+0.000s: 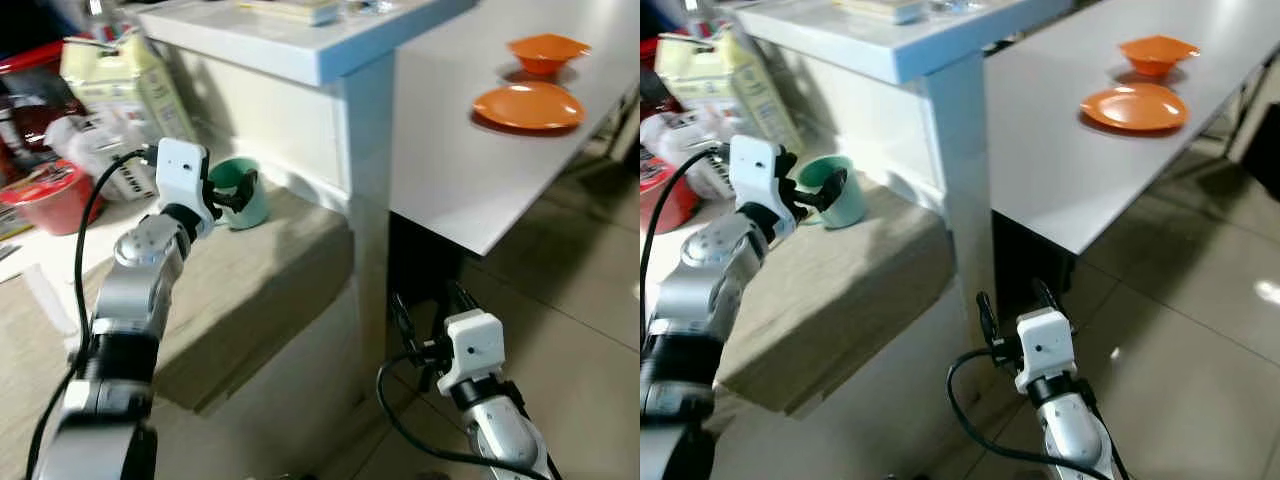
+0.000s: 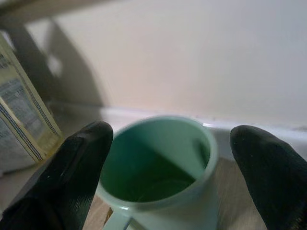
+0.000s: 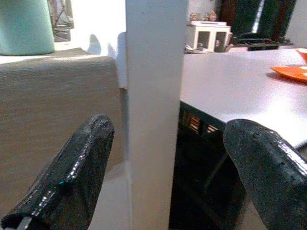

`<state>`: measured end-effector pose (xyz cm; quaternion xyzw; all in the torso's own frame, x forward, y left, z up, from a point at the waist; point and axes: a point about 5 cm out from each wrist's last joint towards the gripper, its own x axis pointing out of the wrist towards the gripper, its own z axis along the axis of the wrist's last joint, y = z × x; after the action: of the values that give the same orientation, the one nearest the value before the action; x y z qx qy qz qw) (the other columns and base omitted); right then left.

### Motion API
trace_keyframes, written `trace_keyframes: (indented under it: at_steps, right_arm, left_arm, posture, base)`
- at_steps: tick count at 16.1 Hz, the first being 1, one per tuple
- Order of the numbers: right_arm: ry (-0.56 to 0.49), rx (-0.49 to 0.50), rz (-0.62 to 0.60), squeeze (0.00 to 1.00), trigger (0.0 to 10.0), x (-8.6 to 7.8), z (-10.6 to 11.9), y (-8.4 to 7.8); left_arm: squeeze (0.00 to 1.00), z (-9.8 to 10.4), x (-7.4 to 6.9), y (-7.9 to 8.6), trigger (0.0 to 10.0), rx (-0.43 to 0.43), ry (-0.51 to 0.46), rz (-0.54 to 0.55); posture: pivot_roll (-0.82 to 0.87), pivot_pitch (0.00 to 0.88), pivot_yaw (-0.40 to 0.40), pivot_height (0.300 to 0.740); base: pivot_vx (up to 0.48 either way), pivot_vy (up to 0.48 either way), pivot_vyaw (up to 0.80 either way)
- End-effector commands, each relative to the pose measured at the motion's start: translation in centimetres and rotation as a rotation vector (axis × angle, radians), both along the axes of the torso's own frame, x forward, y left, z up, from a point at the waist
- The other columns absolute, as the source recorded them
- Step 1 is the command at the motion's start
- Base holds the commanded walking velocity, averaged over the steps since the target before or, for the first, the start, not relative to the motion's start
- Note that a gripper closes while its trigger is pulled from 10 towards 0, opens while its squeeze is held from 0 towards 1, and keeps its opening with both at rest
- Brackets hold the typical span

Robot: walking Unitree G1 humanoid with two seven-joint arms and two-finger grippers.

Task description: Setting the table

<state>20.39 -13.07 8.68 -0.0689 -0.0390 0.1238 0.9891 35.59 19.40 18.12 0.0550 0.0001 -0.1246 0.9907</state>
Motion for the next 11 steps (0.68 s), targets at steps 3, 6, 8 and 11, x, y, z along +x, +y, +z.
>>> trace_keyframes:
  at_steps: [3, 6, 8, 11]
  right_arm:
    - [-0.002, 0.001, -0.012, 0.0, 10.0, -0.7, 0.5, 0.3]
    - [-0.001, -0.006, -0.011, 0.0, 10.0, -0.8, 0.6, 0.4]
    - [0.002, -0.008, -0.012, 0.0, 10.0, -0.9, 0.7, 0.4]
    - [0.007, -0.011, -0.015, 0.0, 10.0, -0.9, 0.7, 0.6]
  left_arm:
    - [0.0, -0.8, 1.1, 2.0, 10.0, 0.027, 0.062, 0.055]
    - [0.0, -0.4, 1.6, 2.4, 10.0, 0.008, 0.056, 0.064]
    - [0.0, -0.5, 1.9, 2.3, 10.0, 0.007, 0.071, 0.045]
    - [0.0, 0.1, 2.2, 2.7, 10.0, -0.023, 0.045, 0.064]
  posture:
    - [-0.32, 0.055, 0.182, 0.74]
    - [-0.32, 0.062, 0.181, 0.74]
    - [-0.32, 0.065, 0.182, 0.74]
    - [-0.32, 0.06, 0.185, 0.74]
  base:
    - [0.0, 0.0, 0.0]
    - [0.0, 0.0, 0.0]
    - [0.0, 0.0, 0.0]
    - [0.0, 0.0, 0.0]
